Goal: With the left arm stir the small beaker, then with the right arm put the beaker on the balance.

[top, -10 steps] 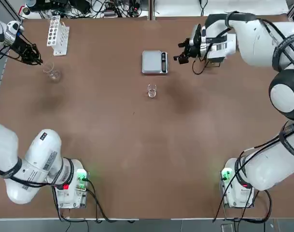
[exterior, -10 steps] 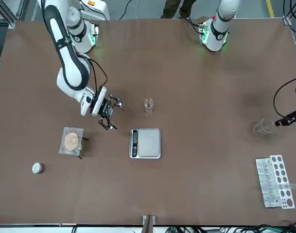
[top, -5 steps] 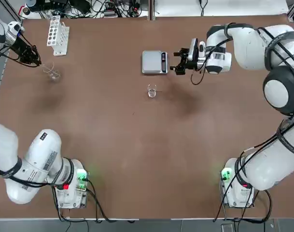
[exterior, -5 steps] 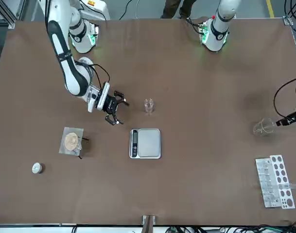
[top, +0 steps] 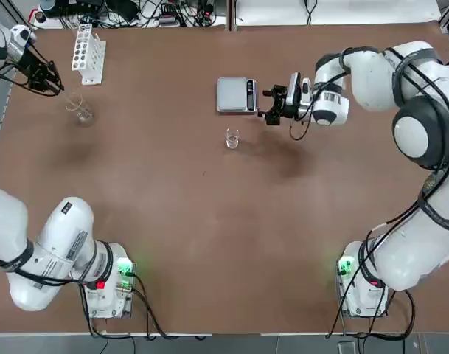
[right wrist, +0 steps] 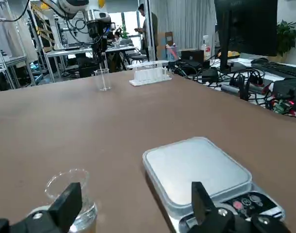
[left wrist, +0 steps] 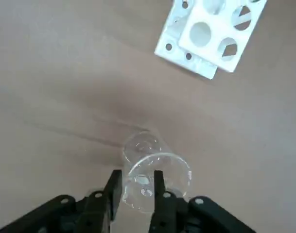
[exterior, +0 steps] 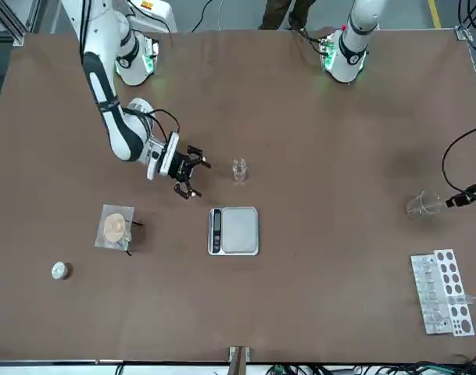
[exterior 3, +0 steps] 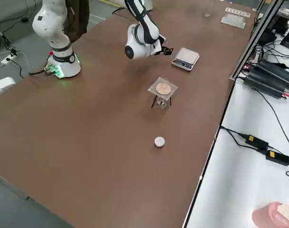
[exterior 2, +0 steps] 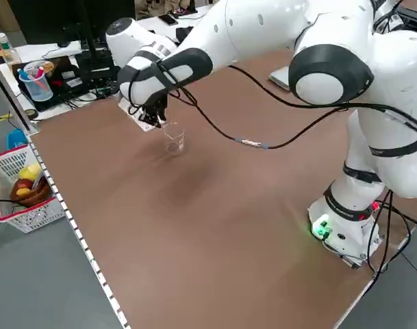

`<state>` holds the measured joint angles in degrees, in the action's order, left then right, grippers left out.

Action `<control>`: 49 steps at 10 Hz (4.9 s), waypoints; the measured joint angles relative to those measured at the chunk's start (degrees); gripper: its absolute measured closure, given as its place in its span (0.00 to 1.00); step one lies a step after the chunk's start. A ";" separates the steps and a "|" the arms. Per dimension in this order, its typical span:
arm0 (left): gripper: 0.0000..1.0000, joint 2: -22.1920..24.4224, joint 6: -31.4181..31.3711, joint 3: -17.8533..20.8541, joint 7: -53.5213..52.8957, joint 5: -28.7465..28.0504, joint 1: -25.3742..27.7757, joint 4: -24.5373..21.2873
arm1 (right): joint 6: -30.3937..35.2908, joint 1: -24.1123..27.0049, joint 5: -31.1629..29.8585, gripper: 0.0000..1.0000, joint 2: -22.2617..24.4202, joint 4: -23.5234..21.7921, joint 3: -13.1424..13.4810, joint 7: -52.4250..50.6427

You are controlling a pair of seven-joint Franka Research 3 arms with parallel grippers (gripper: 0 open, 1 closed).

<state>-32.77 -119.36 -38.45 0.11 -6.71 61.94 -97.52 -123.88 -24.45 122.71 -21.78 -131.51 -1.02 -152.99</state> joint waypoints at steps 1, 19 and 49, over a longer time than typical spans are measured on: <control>0.62 0.44 0.34 -0.03 0.01 0.00 0.00 0.03 | 0.50 -0.06 0.01 0.00 -0.27 -1.02 -0.41 -1.10; 0.00 22.54 23.41 -1.48 3.43 -1.42 -20.51 11.99 | 8.75 -10.12 13.17 0.01 -11.73 0.78 -0.59 -8.55; 0.00 28.23 27.77 38.03 2.14 7.16 -62.86 12.74 | 8.74 -14.15 18.76 0.41 -17.51 8.62 -0.29 -9.47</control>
<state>-4.54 -91.59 -0.42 2.25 0.45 -0.91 -84.78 -115.14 -38.60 141.47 -39.29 -122.89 -1.30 -162.46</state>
